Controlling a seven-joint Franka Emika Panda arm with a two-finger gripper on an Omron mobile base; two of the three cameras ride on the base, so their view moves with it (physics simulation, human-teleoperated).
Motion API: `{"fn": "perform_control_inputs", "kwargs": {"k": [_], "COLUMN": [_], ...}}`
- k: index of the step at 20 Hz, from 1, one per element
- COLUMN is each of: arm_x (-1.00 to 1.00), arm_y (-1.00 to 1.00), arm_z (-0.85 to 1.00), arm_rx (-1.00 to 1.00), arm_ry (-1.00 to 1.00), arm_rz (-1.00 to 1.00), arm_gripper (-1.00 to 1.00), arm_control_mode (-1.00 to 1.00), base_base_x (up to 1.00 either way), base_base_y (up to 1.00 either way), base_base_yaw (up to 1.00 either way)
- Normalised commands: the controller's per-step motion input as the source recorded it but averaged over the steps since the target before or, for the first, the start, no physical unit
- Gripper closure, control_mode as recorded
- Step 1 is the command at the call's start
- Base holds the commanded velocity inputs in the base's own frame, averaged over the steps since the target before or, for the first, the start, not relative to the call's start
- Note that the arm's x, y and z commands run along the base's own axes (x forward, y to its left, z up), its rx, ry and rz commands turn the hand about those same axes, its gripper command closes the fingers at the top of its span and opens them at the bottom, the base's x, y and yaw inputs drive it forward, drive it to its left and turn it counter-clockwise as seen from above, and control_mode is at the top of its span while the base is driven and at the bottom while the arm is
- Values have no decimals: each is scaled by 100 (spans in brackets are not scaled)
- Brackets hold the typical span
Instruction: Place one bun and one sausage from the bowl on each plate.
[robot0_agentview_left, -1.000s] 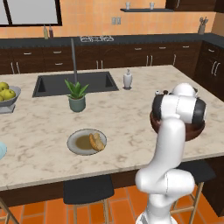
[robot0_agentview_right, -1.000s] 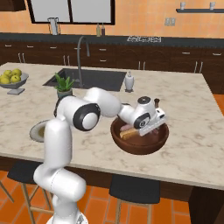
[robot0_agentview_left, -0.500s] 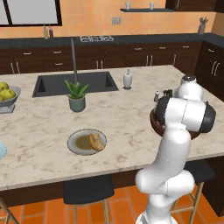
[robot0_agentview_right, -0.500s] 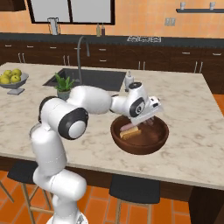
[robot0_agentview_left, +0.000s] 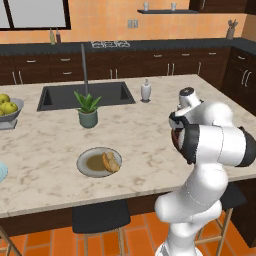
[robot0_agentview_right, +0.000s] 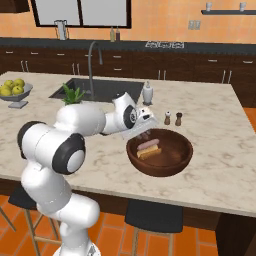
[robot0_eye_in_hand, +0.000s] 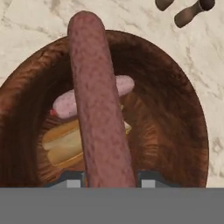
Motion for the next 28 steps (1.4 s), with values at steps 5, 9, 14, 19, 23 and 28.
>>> {"fn": "perform_control_inputs", "kwargs": {"k": [5,9,14,19,23,28], "arm_x": [0,0,-3,-4,-24,-7], "arm_y": [92,71,85,93,92,100], "arm_z": [25,1,0,0,-3,-19], "arm_rx": [4,16,18,18,18,3], "arm_ry": [0,0,0,0,0,0], "arm_rz": [-13,-14,-20,-23,-24,-17], "arm_gripper": [100,100,100,100,100,100], "arm_control_mode": [-100,-100,-100,-100,-100,-100], "base_base_x": [0,0,0,0,0,0], "base_base_y": [0,0,0,0,0,0], "base_base_yaw": [0,0,0,0,0,0]}}
